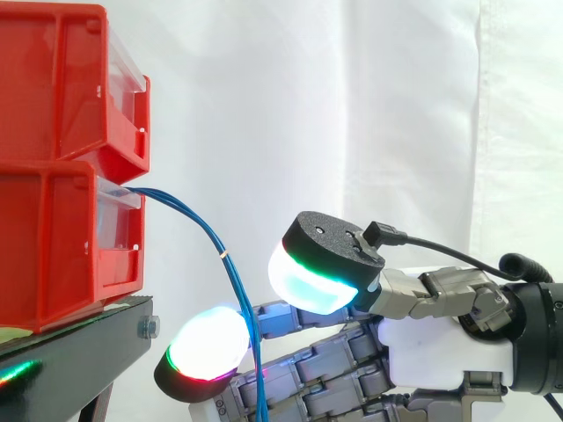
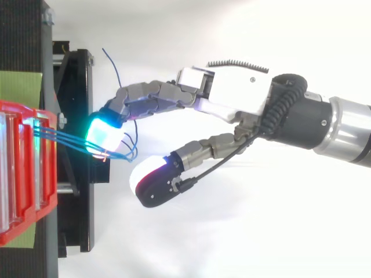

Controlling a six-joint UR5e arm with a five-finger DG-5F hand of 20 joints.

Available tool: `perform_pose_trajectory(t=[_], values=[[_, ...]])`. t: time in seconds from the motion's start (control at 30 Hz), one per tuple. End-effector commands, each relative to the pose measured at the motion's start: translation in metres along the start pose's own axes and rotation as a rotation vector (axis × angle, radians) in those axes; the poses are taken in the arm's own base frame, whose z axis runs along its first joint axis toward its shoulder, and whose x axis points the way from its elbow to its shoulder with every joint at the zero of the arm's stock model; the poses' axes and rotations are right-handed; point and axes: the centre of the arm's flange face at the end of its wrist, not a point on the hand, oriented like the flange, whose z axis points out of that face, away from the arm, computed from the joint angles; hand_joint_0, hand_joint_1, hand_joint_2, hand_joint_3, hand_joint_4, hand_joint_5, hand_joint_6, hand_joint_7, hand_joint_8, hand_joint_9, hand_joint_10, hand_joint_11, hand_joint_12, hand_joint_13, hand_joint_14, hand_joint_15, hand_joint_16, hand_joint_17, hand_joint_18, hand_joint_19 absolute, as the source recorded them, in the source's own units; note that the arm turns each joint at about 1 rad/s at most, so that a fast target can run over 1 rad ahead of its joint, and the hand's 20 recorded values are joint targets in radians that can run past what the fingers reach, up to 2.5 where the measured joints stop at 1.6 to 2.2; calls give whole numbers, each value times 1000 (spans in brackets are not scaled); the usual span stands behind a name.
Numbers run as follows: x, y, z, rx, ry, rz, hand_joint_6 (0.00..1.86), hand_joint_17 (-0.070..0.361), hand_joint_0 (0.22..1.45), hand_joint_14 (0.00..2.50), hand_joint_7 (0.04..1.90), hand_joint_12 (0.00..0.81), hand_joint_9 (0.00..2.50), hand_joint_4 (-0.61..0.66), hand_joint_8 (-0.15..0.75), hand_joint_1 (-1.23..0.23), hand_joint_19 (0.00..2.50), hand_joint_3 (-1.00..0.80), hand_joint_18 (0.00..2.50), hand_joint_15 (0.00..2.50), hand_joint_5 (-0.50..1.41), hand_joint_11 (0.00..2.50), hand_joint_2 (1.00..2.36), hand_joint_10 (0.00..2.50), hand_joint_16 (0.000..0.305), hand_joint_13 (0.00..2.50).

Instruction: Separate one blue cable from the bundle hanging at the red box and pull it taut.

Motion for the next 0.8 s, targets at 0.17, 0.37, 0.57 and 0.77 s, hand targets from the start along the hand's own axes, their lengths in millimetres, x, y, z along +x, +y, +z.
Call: perform_pose_trajectory(t=[0.17,0.37,0.57,0.77], values=[[6,-10,3,-17,-6,5,502,65,533,0,924,288,581,299,288,-663,0,-500,228,21,-183,130,1000,4,29,437],[5,-10,4,-22,-11,10,503,66,548,2,943,290,616,313,295,-623,0,-500,261,44,-170,139,1000,4,29,479],[2,-11,4,-21,-12,28,503,63,567,2,972,287,651,312,293,-612,8,-492,287,52,-161,173,1000,6,28,498],[4,-10,5,-31,-13,36,503,64,580,3,1007,291,672,297,294,-636,37,-493,315,87,-157,203,1001,6,29,532]])
